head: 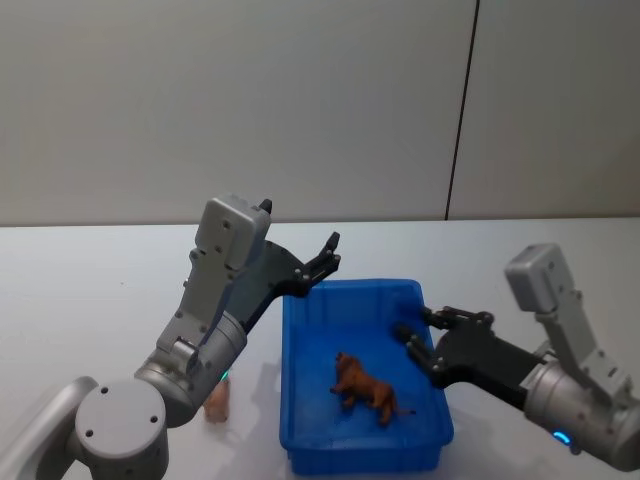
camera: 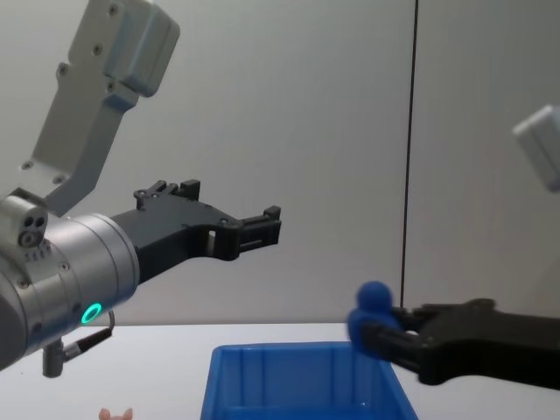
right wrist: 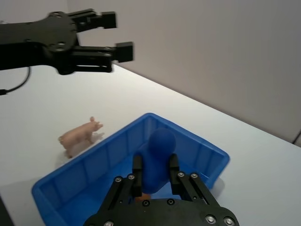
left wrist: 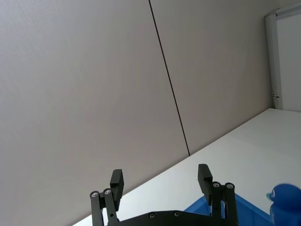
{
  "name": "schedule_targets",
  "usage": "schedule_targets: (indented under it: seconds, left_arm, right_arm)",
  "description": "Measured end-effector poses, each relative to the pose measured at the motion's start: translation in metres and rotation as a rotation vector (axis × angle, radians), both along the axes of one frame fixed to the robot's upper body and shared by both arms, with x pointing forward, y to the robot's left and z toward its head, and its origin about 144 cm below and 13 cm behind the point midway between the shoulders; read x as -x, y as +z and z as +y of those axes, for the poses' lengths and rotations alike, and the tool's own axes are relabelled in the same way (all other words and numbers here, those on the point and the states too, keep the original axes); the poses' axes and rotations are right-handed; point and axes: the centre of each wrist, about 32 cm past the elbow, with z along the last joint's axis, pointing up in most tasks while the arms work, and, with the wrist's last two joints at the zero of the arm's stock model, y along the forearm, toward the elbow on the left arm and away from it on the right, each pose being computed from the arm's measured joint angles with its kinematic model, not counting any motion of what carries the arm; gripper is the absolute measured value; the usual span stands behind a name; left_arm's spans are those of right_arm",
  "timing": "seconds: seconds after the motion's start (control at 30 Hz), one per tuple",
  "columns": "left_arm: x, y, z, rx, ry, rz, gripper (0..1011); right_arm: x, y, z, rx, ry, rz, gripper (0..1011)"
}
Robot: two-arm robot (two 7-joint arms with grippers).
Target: Pick up the two dolls from the table and place them into the box.
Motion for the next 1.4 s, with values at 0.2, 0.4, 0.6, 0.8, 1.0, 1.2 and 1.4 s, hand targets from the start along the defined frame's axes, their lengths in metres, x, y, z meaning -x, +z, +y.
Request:
schedule_targets:
  seconds: [0.2, 0.4, 0.6, 0.8, 1.0, 1.2, 1.4]
  left_arm:
    - [0.000, 0.000, 0.000, 0.000, 0.000, 0.000, 1001]
    - [0.000, 0.000, 0.000, 0.000, 0.000, 0.000, 1001]
    - [0.000, 0.000, 0.000, 0.000, 0.000, 0.000, 1001]
    - [0.000, 0.000, 0.000, 0.000, 0.000, 0.000, 1001]
    - [0.000, 0.000, 0.000, 0.000, 0.000, 0.000, 1001]
    - [0.000, 0.000, 0.000, 0.000, 0.000, 0.000, 1001]
    - [0.000, 0.000, 0.000, 0.000, 0.000, 0.000, 1001]
  right_arm:
    - [0.004, 0.002, 0.014, 0.018, 0.042, -0.006, 496]
    - [0.006, 0.001, 0.021, 0.032, 0.056, -0.010, 658]
    - [0.006, 0.002, 0.022, 0.037, 0.048, -0.024, 862]
    - [0.005, 0.003, 0.013, 0.033, 0.017, -0.039, 1001]
    - [0.005, 0.002, -0.003, 0.022, -0.028, -0.042, 1001]
    - [0.006, 0.000, -0.022, 0.010, -0.079, -0.033, 1001]
    - [0.007, -0.002, -0.039, 0.005, -0.121, -0.018, 1001]
